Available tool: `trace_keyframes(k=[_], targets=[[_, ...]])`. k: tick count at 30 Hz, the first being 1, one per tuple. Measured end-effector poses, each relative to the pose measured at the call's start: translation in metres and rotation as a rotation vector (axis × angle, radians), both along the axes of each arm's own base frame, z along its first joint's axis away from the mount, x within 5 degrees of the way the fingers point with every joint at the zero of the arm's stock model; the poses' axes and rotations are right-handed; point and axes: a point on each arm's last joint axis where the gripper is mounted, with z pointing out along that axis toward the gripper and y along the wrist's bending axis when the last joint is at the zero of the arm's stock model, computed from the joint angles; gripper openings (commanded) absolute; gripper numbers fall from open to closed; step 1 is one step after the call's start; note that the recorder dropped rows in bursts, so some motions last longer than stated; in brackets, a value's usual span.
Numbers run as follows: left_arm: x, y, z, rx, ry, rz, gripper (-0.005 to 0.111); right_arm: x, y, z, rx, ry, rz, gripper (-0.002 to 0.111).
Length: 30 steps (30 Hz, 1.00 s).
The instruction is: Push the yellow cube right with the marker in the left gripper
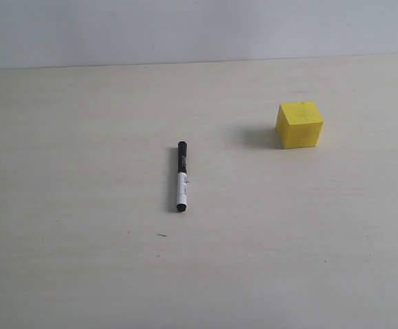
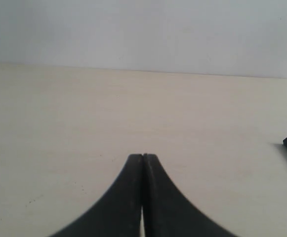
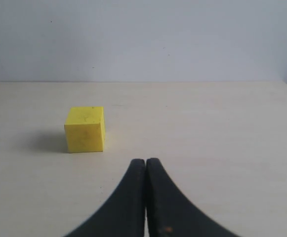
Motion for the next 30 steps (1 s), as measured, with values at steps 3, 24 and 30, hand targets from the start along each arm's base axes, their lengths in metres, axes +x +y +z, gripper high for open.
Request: trace_keyframes(k=[3, 24, 30], targets=[[-0.0007, 0.0007, -0.0040, -0.024, 0.040, 0.014, 0.000, 0.0000, 0.0000, 0.0000, 0.000, 0.000, 0.000, 0.000], [-0.0010, 0.0010, -0.0053, -0.028, 0.053, 0.018, 0.000, 0.0000, 0.0000, 0.0000, 0.000, 0.000, 0.000, 0.000], [-0.0010, 0.0010, -0.0053, -0.028, 0.053, 0.018, 0.000, 0.0000, 0.0000, 0.0000, 0.000, 0.000, 0.000, 0.000]])
